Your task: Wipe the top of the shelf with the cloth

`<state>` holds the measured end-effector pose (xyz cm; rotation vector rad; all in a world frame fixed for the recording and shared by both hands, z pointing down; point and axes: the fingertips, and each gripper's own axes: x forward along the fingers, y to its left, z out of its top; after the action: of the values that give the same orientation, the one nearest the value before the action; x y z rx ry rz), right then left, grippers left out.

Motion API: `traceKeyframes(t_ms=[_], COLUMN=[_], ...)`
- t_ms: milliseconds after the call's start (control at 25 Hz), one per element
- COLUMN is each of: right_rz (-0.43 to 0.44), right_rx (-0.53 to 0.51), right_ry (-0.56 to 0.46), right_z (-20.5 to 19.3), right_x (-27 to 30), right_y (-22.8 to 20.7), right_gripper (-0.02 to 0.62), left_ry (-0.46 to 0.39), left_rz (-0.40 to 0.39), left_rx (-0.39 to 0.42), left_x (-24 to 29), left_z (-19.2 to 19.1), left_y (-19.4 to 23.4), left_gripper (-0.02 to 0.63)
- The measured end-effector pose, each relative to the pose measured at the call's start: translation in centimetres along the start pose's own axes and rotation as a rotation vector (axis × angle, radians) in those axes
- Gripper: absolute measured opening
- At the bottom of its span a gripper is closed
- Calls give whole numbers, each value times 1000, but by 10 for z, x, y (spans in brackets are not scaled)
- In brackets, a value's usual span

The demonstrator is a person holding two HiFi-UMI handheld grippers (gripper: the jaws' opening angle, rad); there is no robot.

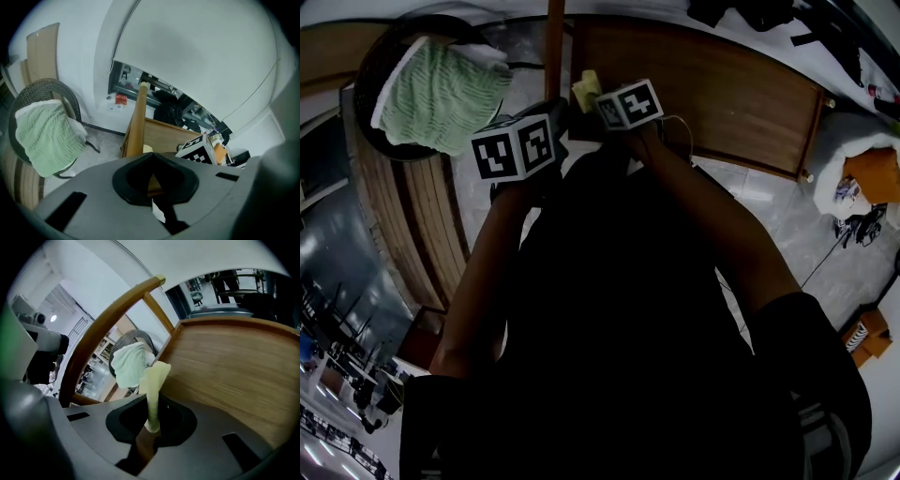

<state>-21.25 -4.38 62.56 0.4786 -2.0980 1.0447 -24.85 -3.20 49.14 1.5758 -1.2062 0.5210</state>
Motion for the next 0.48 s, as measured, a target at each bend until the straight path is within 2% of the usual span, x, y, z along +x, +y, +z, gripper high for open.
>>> traceKeyframes(t_ms=[240,480], right_rz=[-45,-38], right_rx=[-121,-126], right_ry=[24,32], right_z=[5,-6], right_x=[8,-2], right_y=[9,1], right_gripper=[48,48], left_ry=[11,34], left_rz=[-11,-47], left_rx=[3,33], left_x=[3,16], left_z=[-6,-11], left_y=[1,-28], left_gripper=[9,9])
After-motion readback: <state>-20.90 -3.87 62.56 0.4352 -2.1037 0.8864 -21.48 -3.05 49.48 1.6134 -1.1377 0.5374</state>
